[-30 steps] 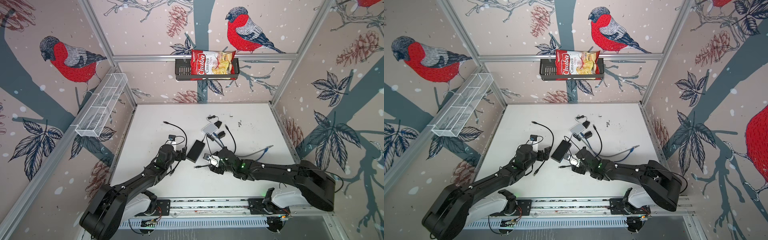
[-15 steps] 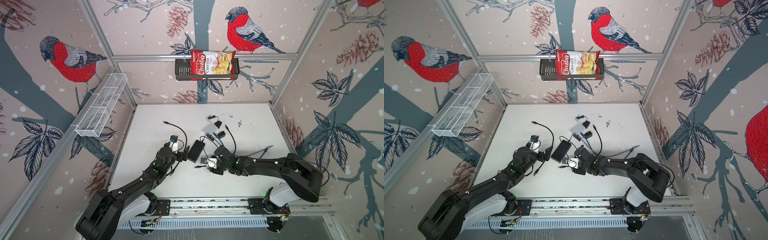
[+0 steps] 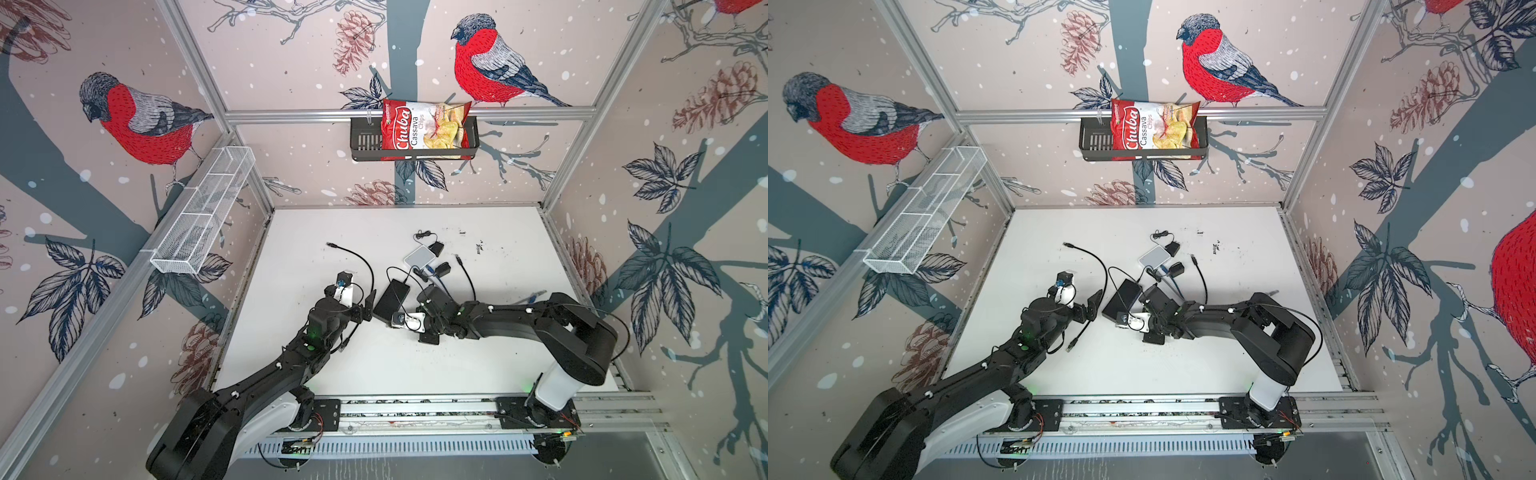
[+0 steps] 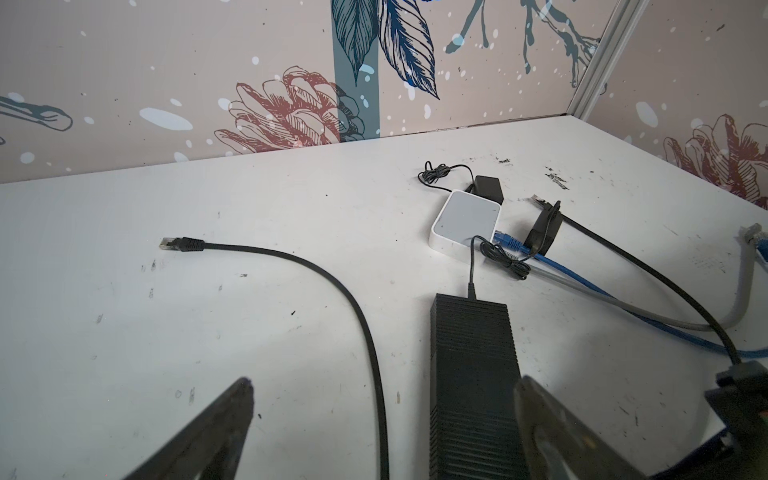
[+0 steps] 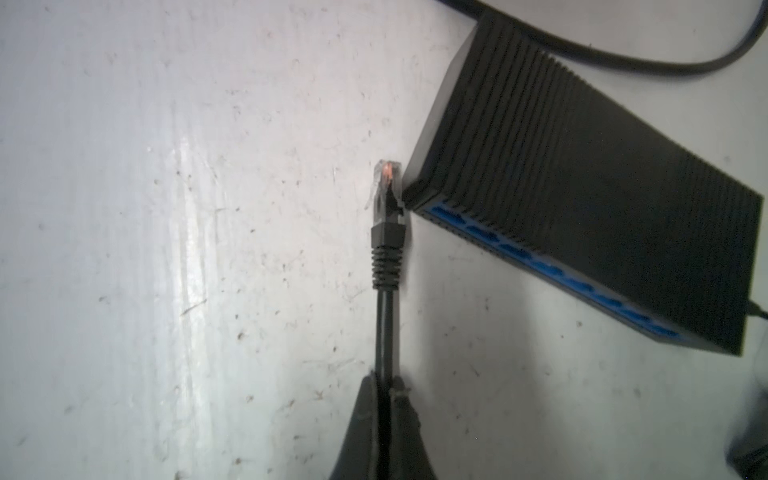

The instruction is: Insert the plug into the switch port

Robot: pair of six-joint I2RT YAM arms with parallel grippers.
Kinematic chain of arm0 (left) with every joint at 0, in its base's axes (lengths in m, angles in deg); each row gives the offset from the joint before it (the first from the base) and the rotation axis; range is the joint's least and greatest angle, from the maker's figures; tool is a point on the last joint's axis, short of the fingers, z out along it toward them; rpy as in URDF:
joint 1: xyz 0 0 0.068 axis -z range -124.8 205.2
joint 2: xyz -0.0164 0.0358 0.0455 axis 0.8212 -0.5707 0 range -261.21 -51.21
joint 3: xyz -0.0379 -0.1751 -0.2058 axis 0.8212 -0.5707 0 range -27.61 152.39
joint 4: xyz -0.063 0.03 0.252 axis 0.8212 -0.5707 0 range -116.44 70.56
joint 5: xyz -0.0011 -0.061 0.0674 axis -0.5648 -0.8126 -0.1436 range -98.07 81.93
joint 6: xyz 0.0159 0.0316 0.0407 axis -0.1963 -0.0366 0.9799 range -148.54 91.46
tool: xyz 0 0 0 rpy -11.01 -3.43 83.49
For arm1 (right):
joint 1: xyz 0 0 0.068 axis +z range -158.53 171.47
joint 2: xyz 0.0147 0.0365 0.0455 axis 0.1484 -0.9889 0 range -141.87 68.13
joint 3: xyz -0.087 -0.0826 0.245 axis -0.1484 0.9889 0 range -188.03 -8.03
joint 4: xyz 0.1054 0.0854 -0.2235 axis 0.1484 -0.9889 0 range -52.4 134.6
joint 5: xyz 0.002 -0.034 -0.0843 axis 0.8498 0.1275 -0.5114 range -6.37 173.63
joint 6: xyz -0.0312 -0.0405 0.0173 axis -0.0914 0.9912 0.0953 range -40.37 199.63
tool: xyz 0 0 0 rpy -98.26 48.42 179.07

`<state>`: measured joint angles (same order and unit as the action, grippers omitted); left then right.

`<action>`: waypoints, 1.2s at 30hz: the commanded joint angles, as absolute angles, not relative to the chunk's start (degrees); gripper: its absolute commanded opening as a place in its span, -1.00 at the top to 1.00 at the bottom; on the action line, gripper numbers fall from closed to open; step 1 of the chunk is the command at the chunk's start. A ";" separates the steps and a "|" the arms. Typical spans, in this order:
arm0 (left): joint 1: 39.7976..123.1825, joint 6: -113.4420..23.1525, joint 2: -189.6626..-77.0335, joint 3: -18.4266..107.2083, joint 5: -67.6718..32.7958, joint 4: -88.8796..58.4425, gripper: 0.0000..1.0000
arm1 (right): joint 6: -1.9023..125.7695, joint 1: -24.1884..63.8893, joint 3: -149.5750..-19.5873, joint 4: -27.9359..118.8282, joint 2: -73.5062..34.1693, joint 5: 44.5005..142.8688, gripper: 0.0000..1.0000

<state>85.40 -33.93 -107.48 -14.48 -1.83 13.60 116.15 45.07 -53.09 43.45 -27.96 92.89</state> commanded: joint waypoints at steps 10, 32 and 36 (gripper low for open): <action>88.63 -25.98 -108.65 -12.33 -4.55 17.28 -0.92 | 111.89 37.04 -56.89 33.01 -21.85 97.61 0.95; 97.67 6.71 -112.82 -12.36 -4.23 19.55 -0.89 | 113.71 28.29 -59.29 27.57 -18.88 109.62 0.95; 97.74 11.39 -111.60 -15.28 -9.83 23.76 -0.86 | 113.55 27.95 -59.76 25.81 -18.70 110.99 0.96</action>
